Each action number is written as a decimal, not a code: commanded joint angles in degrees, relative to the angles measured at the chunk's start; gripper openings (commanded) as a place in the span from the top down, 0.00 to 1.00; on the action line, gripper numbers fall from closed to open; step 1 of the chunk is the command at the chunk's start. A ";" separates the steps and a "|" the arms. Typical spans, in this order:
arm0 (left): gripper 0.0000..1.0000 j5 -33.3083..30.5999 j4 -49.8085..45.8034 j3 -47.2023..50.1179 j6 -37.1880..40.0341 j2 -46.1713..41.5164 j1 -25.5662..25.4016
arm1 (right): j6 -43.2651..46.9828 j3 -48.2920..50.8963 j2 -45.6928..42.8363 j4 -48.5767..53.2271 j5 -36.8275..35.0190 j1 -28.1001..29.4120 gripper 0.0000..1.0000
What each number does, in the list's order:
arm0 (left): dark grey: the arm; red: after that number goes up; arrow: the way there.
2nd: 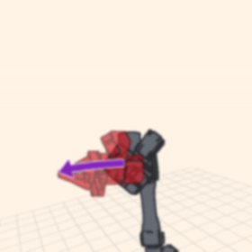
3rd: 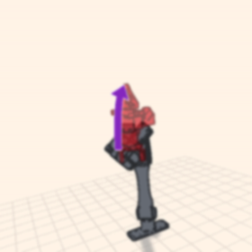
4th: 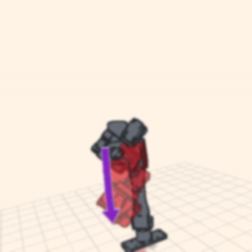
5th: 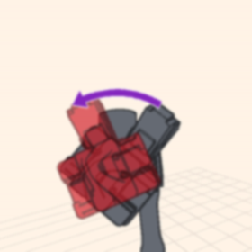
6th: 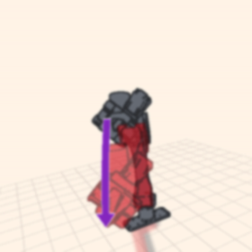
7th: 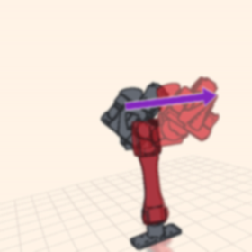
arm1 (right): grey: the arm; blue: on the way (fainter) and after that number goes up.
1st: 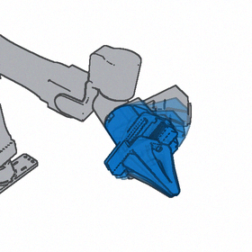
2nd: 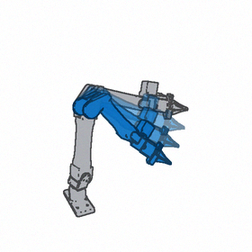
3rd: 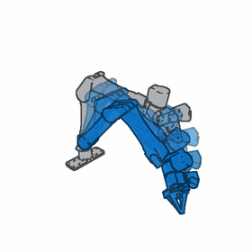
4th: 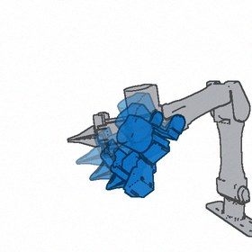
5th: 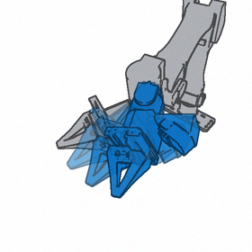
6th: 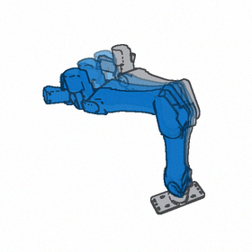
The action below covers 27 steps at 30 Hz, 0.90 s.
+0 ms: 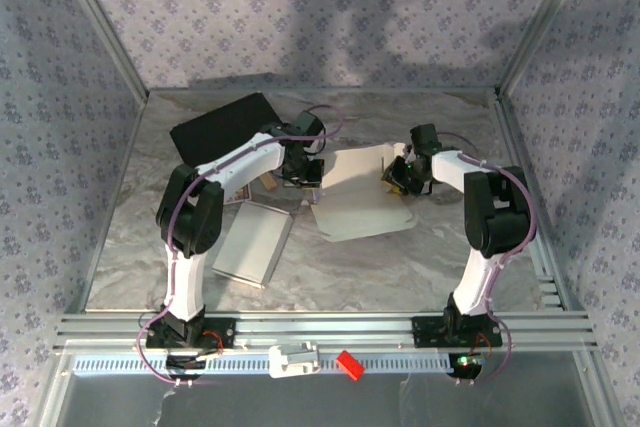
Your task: Fold the paper box
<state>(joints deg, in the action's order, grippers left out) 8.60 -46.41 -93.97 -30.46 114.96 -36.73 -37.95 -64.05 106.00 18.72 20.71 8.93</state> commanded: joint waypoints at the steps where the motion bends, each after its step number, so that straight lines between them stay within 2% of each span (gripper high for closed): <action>1: 1.00 1.76 -0.03 -2.07 1.01 0.87 0.42 | 0.63 -1.67 -1.93 0.83 1.30 0.52 0.72; 7: 1.00 1.99 0.19 -2.22 0.93 1.02 0.43 | 1.40 -1.94 -1.82 1.25 3.15 1.69 0.77; 18: 1.00 2.44 0.44 -2.25 0.80 1.08 0.71 | 1.48 -2.66 -1.73 3.28 3.03 4.52 0.76; 24: 1.00 3.25 0.51 -2.20 1.42 0.16 1.97 | 4.22 -3.75 -7.98 5.82 1.88 3.36 0.67; 27: 1.00 8.37 1.76 -2.30 2.86 -0.60 4.18 | 5.75 -6.27 -13.53 6.88 3.55 1.43 0.62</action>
<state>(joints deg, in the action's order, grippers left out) 11.55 -46.11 -94.08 -29.76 115.57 -34.46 -35.09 -66.35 99.02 23.90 22.24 11.81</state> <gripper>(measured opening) 0.061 0.371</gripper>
